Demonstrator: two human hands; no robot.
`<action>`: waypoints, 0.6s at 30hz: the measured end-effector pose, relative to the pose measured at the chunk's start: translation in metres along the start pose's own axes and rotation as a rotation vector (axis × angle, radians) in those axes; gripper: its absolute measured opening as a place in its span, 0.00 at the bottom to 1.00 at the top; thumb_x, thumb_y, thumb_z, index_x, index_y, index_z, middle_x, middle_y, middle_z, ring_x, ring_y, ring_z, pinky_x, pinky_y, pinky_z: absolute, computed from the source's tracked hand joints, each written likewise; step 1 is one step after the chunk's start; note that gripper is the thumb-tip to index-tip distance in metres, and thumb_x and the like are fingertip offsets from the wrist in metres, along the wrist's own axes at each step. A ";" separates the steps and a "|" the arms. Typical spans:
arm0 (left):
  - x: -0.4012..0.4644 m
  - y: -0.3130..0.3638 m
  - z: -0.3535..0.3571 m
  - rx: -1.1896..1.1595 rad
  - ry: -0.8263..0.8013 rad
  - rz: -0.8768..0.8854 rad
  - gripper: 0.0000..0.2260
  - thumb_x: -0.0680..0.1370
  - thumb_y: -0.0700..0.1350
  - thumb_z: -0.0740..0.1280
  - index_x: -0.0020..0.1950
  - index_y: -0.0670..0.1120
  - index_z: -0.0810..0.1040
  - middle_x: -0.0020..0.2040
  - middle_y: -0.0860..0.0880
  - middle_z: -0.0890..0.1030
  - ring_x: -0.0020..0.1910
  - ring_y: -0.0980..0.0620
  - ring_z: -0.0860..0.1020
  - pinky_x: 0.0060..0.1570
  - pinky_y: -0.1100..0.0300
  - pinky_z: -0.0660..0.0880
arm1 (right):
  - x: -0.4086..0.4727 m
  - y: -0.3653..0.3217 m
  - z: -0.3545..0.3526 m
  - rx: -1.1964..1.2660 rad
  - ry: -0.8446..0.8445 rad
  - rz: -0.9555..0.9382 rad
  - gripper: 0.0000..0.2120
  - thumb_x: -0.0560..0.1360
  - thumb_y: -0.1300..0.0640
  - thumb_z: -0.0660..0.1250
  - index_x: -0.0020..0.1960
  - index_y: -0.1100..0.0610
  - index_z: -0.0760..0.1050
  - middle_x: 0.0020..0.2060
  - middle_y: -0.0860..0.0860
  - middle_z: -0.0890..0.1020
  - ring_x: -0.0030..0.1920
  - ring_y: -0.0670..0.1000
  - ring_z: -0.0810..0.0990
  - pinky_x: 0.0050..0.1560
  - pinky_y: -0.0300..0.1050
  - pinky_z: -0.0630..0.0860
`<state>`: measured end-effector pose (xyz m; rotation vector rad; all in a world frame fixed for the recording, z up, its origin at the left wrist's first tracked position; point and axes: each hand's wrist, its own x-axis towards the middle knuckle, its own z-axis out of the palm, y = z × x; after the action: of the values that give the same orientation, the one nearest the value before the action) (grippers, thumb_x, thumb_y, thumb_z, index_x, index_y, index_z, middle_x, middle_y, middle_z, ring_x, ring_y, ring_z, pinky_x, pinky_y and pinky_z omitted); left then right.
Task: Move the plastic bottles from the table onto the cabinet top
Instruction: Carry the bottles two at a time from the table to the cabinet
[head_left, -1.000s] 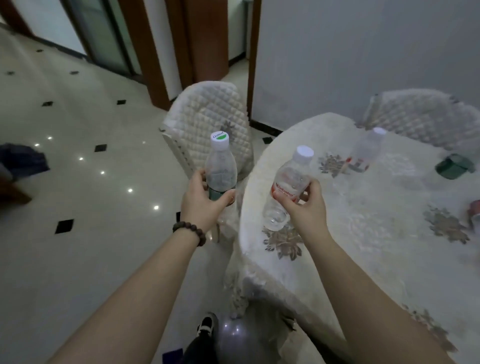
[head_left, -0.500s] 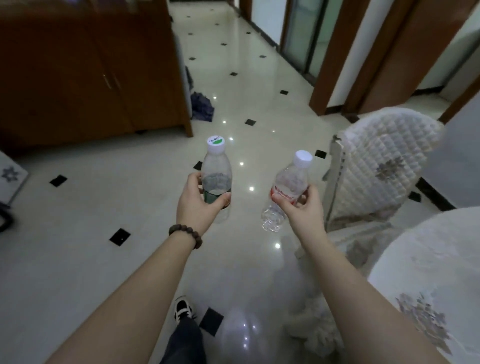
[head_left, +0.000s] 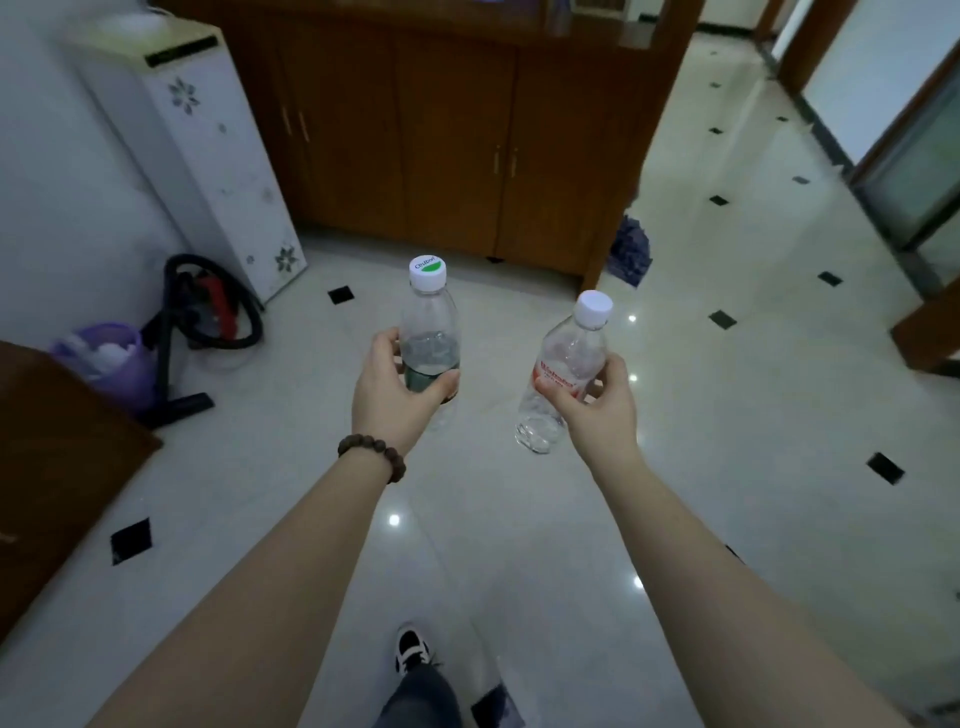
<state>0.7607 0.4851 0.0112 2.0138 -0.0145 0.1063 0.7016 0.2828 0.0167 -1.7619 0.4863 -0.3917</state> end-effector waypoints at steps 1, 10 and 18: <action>0.018 -0.006 -0.011 -0.003 0.015 -0.011 0.29 0.66 0.53 0.77 0.63 0.51 0.68 0.58 0.54 0.75 0.54 0.55 0.75 0.50 0.60 0.74 | 0.014 -0.005 0.023 -0.001 -0.023 -0.006 0.25 0.66 0.52 0.77 0.58 0.52 0.70 0.50 0.46 0.79 0.52 0.48 0.78 0.53 0.44 0.77; 0.159 -0.046 -0.077 0.015 0.101 -0.069 0.28 0.67 0.53 0.77 0.62 0.53 0.68 0.57 0.56 0.75 0.51 0.58 0.75 0.44 0.68 0.71 | 0.119 -0.046 0.173 0.046 -0.147 -0.018 0.26 0.67 0.52 0.77 0.60 0.51 0.70 0.54 0.46 0.79 0.53 0.44 0.77 0.47 0.33 0.72; 0.284 -0.072 -0.078 0.018 0.134 -0.082 0.31 0.66 0.54 0.77 0.64 0.52 0.68 0.58 0.56 0.75 0.54 0.56 0.75 0.51 0.59 0.77 | 0.226 -0.057 0.252 0.023 -0.171 -0.035 0.25 0.67 0.54 0.77 0.58 0.48 0.69 0.51 0.43 0.77 0.49 0.39 0.76 0.44 0.30 0.70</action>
<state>1.0428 0.5967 0.0031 2.0190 0.1549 0.1894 1.0285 0.3871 0.0142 -1.7655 0.3279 -0.2670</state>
